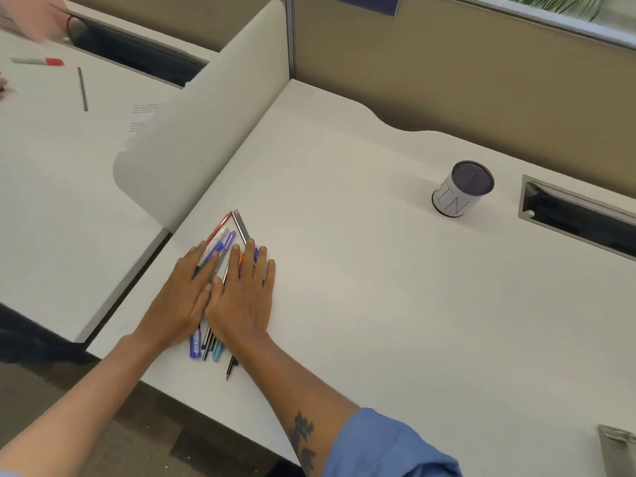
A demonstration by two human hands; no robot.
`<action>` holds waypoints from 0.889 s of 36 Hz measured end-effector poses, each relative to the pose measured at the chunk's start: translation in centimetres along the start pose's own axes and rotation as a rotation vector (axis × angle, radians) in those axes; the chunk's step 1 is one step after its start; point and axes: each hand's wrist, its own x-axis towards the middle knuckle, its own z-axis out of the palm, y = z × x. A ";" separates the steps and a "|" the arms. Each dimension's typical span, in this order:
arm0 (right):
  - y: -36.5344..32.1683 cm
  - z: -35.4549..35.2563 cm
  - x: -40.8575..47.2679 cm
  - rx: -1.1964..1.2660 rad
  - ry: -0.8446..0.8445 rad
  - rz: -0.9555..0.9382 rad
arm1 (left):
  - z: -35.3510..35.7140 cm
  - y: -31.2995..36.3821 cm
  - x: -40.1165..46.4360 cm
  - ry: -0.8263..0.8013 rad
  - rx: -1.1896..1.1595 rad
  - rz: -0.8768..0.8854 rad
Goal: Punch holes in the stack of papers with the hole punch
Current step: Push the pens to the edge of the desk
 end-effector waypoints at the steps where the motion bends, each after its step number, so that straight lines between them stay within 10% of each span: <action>1: -0.2 0.2 0.2 -0.005 -0.001 0.002 | -0.2 -0.4 0.2 0.001 -0.001 0.003; 32: 7.4 -8.5 -1.5 -0.059 -0.013 -0.151 | 0.9 6.3 1.4 0.142 0.136 -0.056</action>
